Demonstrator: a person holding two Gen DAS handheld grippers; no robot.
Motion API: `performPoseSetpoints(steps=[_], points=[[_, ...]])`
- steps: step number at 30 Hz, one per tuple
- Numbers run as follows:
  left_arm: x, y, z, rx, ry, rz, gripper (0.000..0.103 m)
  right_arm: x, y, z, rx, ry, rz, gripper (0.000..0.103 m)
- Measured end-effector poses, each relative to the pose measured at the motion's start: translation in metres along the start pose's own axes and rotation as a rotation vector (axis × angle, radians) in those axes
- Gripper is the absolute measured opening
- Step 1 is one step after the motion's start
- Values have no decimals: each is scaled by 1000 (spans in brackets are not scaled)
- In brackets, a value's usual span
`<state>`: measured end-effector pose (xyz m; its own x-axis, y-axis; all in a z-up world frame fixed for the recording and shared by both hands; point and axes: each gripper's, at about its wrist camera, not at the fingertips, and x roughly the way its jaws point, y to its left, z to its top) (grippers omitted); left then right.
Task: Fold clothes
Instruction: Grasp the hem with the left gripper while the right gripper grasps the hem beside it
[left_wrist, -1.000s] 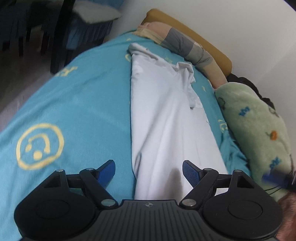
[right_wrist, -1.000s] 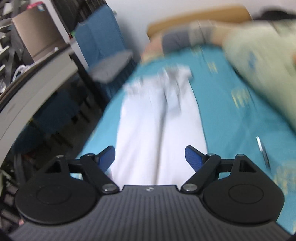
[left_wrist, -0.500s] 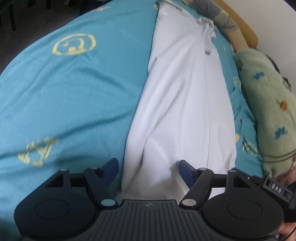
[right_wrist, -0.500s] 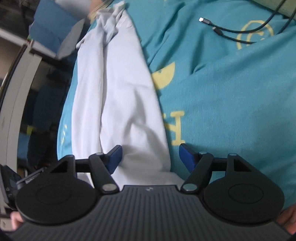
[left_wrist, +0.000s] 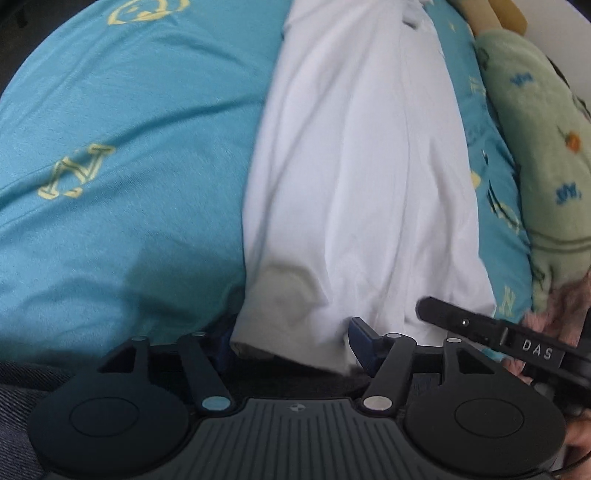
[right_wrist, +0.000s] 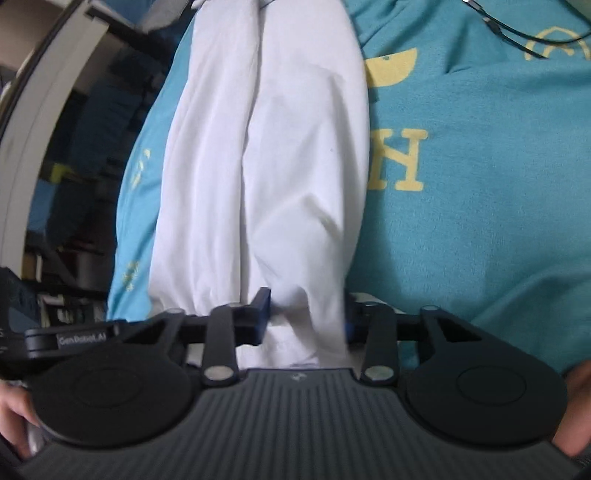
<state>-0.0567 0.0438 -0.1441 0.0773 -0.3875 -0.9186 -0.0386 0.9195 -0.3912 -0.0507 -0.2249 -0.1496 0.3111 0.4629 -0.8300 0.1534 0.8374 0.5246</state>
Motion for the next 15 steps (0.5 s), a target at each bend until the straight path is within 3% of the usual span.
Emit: performPoseSetpoints(steps=[2, 4, 12, 15], points=[[-4, 1, -1, -5, 1, -27, 34, -4, 10, -2, -40, 7, -13, 12], [-11, 3, -2, -18, -8, -64, 21, -15, 20, -1, -66, -18, -17, 11], [-115, -4, -1, -49, -282, -273, 15, -109, 45, 27, -19, -269, 121, 10], [-152, -14, 5, -73, -370, -337, 14, -139, 54, 22, -23, -343, 179, 10]])
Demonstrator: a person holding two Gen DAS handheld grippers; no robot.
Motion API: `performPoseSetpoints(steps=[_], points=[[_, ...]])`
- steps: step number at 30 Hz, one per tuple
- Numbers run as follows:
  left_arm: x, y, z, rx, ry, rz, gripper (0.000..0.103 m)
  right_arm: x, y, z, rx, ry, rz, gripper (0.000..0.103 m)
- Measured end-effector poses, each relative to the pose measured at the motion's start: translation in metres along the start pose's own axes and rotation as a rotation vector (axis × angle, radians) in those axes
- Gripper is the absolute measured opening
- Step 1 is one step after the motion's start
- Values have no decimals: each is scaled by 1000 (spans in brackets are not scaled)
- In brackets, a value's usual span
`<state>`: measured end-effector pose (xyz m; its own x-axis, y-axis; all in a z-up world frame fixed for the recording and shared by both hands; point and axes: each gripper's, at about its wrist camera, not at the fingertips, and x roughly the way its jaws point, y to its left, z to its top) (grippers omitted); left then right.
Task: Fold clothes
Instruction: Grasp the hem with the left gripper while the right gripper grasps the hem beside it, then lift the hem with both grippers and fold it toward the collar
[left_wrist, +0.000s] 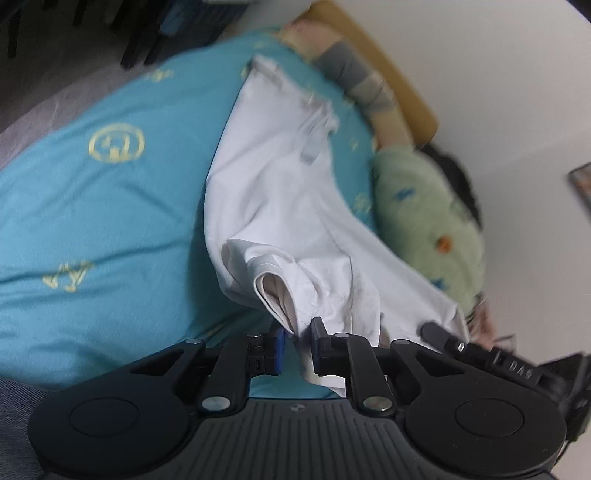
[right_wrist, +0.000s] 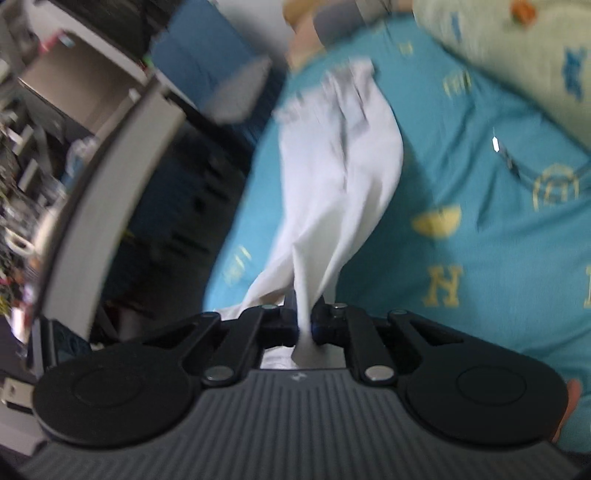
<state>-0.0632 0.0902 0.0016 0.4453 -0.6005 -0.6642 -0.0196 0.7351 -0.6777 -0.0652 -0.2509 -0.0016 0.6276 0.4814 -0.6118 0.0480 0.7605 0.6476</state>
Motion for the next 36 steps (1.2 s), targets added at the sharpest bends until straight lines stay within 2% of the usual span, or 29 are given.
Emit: performPoseSetpoints(steps=[4, 6, 9, 15, 21, 25, 27, 28, 29, 30, 32, 34, 36], points=[[-37, -1, -9, -3, -64, -19, 13, -37, 16, 1, -7, -86, 75, 6], [-50, 3, -17, -5, -81, -16, 12, -43, 9, -14, -17, -78, 88, 5], [-51, 27, -39, -41, -49, -5, 12, -49, -4, -38, -31, -60, 102, 4], [-18, 82, -54, -107, 14, 57, 12, -22, -30, -68, 8, 50, 41, 5], [-13, 83, -57, -46, 62, 104, 12, 0, -42, -90, 9, 182, -34, 8], [-10, 79, -60, 20, 135, 125, 13, 2, -47, -93, 37, 245, -61, 11], [-8, 77, -59, 45, 189, 120, 25, 2, -52, -95, 57, 267, -75, 19], [-8, 77, -57, 52, 211, 120, 40, 2, -53, -95, 69, 274, -84, 36], [-10, 76, -56, 67, 227, 120, 49, 2, -55, -95, 80, 274, -83, 57], [-12, 75, -53, 77, 229, 123, 53, 1, -56, -95, 91, 270, -78, 64], [-18, 72, -46, 79, 221, 135, 72, 0, -57, -94, 112, 261, -70, 67], [-23, 69, -39, 81, 213, 148, 82, 2, -59, -90, 133, 236, -80, 67], [-22, 66, -27, 63, 180, 173, 83, 12, -64, -85, 165, 214, -108, 68]])
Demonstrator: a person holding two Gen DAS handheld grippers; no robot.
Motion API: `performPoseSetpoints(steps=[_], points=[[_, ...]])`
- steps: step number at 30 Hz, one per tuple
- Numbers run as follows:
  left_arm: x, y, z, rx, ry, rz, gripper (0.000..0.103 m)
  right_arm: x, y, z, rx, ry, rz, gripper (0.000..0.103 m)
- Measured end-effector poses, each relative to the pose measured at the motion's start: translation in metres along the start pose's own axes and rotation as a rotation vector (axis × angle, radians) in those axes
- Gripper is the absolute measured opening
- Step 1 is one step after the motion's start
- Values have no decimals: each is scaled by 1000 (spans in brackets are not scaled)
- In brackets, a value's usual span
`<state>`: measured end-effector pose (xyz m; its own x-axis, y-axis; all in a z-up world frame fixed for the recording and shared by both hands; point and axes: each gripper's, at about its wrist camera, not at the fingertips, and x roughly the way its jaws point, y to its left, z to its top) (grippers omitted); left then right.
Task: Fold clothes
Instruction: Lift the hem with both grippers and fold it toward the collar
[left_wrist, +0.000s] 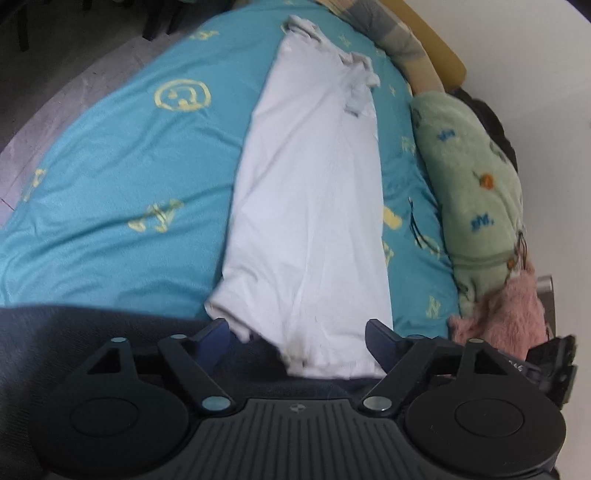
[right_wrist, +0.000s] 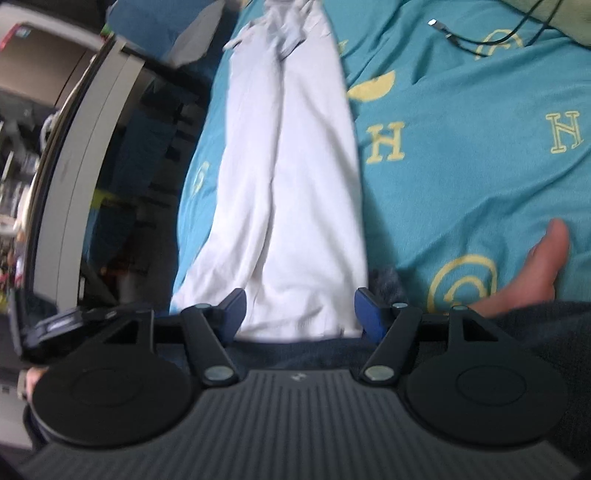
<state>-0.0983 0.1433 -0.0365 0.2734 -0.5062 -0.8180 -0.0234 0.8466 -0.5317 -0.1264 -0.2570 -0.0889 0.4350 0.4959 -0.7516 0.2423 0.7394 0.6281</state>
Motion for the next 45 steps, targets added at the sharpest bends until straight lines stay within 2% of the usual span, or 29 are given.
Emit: performPoseSetpoints(steps=[2, 4, 6, 9, 11, 12, 13, 15, 16, 17, 18, 19, 20, 25, 29, 31, 34, 38, 41, 45], points=[[6, 0, 16, -18, -31, 34, 84, 15, -4, 12, 47, -7, -21, 68], [22, 4, 30, -43, -22, 74, 84, 37, -7, 23, 81, 6, -31, 68], [47, 10, 40, -72, 27, 117, 84, 56, -7, 29, 98, 22, -40, 68], [85, 21, 40, -73, 129, 184, 80, 82, -10, 29, 100, 77, -68, 67], [108, 27, 30, -68, 236, 216, 71, 90, -17, 25, 148, 119, -57, 59], [113, 28, 26, -66, 277, 188, 65, 89, -20, 22, 162, 119, -35, 59], [114, 26, 24, -50, 284, 167, 58, 88, -18, 18, 156, 131, -20, 58], [109, 22, 24, -28, 268, 143, 41, 87, -11, 9, 127, 168, 4, 53], [106, 21, 23, -25, 260, 125, 27, 86, -8, 5, 113, 187, 16, 49], [102, 21, 23, -26, 253, 104, 19, 85, -2, 0, 89, 202, 16, 45], [98, 21, 23, -29, 238, 85, 16, 86, 4, -5, 62, 215, 11, 41], [91, 21, 22, -34, 217, 68, 12, 83, 8, -8, 44, 207, 12, 23], [85, 20, 22, -38, 195, 51, 10, 80, 11, -9, 31, 189, 17, 12], [32, 13, 26, -71, 62, -90, 9, 44, 26, -7, -15, 69, 69, 9], [-16, -8, 32, -69, -65, -163, 8, -17, 51, 5, -67, -89, 125, 9], [-35, -23, 25, -67, -121, -203, 7, -50, 67, 9, -101, -171, 147, 8], [-55, -33, -5, -72, -153, -261, 7, -92, 84, 1, -135, -270, 170, 8], [-75, -31, -53, -78, -162, -298, 7, -122, 86, -32, -169, -287, 172, 8], [-76, -19, -83, -91, -131, -292, 7, -118, 68, -64, -145, -263, 174, 8], [-60, -9, -84, -106, -94, -277, 7, -107, 55, -77, -94, -234, 173, 8]])
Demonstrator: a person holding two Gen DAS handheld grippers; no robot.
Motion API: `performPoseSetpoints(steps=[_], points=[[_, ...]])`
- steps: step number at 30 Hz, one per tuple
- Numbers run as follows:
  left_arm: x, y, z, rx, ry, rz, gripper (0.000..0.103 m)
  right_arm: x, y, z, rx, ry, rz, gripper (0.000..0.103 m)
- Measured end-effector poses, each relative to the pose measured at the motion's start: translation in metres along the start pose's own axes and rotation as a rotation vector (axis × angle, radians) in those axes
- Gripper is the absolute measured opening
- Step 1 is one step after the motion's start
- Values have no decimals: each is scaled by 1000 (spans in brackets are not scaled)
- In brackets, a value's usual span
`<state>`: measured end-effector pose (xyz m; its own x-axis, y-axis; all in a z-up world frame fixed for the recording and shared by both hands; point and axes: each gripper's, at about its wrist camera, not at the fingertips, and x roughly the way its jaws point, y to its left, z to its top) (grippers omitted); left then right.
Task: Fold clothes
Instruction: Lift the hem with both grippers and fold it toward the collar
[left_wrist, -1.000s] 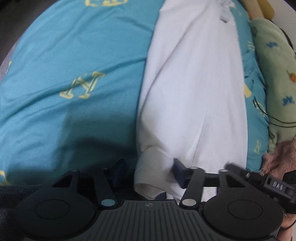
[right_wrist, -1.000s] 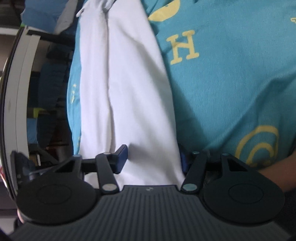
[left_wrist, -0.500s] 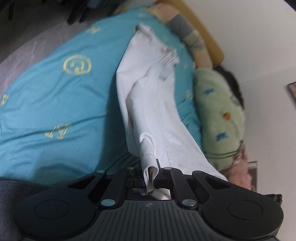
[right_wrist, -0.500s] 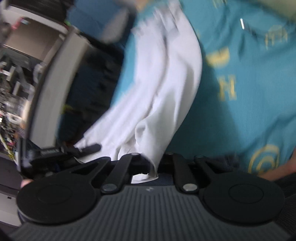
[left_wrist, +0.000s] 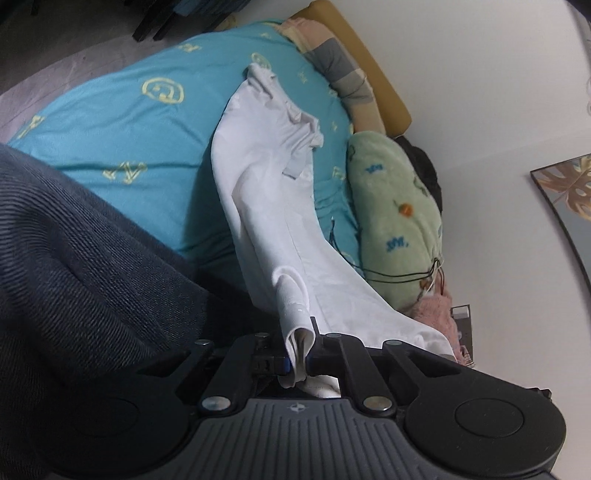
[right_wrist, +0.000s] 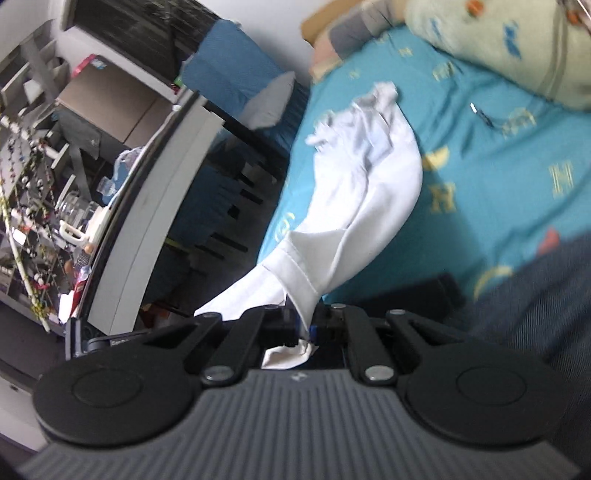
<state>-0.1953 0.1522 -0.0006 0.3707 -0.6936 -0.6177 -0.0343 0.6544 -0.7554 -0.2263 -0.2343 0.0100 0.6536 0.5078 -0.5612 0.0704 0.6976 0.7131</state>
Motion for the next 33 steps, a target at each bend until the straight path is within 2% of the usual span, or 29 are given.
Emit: performPoseSetpoints(steps=[4, 9, 13, 18, 23, 25, 28, 33], points=[[24, -1, 34, -7, -17, 31, 7, 25, -7, 24, 38, -29, -23, 8], [66, -24, 94, 36, -86, 82, 8, 76, -17, 84, 75, -85, -66, 8], [109, -40, 143, 94, -159, 149, 8, 124, -31, 131, 95, -120, -90, 9], [169, -33, 194, 187, -283, 168, 8, 183, -53, 173, 38, -182, -113, 9], [221, -8, 219, 247, -306, 221, 8, 243, -85, 184, -58, -167, -150, 9], [240, 2, 226, 270, -293, 263, 8, 265, -93, 185, -120, -159, -178, 9], [266, 18, 236, 290, -256, 310, 8, 292, -102, 189, -145, -138, -216, 10], [292, 43, 234, 341, -254, 310, 10, 317, -107, 189, -190, -89, -286, 10]])
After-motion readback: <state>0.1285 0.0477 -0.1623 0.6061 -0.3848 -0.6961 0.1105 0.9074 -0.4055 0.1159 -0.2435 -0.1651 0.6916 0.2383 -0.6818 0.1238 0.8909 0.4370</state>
